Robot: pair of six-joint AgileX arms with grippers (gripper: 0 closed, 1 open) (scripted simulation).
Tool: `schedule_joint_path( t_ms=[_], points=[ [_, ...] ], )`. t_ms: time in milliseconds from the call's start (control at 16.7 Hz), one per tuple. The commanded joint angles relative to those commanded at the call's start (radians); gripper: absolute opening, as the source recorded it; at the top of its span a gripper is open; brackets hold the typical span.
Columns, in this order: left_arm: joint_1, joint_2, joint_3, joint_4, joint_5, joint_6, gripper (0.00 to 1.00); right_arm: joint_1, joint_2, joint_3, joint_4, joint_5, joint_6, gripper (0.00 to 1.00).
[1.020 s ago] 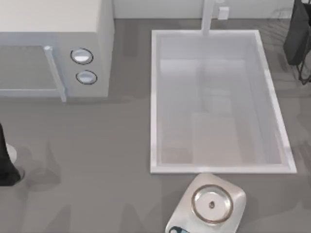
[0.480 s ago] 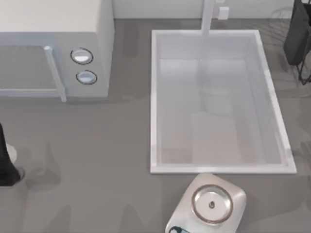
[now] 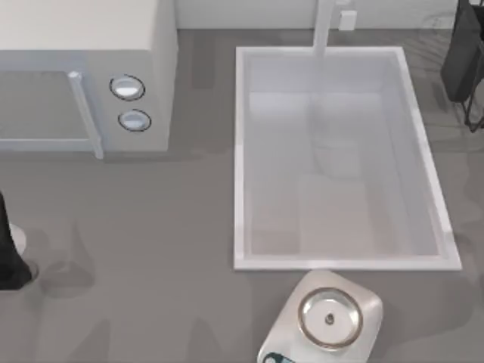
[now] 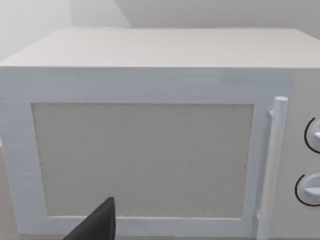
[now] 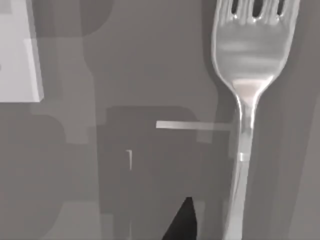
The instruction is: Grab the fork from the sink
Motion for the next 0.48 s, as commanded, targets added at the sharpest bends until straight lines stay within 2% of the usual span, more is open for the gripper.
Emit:
schedule_joint_path(
  t_ms=[120, 480],
  points=[
    [0.0, 0.0, 0.0, 0.0, 0.0, 0.0, 1.0, 0.0, 0.0, 0.0, 0.0, 0.0, 0.0, 0.98],
    [0.0, 0.0, 0.0, 0.0, 0.0, 0.0, 1.0, 0.0, 0.0, 0.0, 0.0, 0.0, 0.0, 1.0]
  ],
)
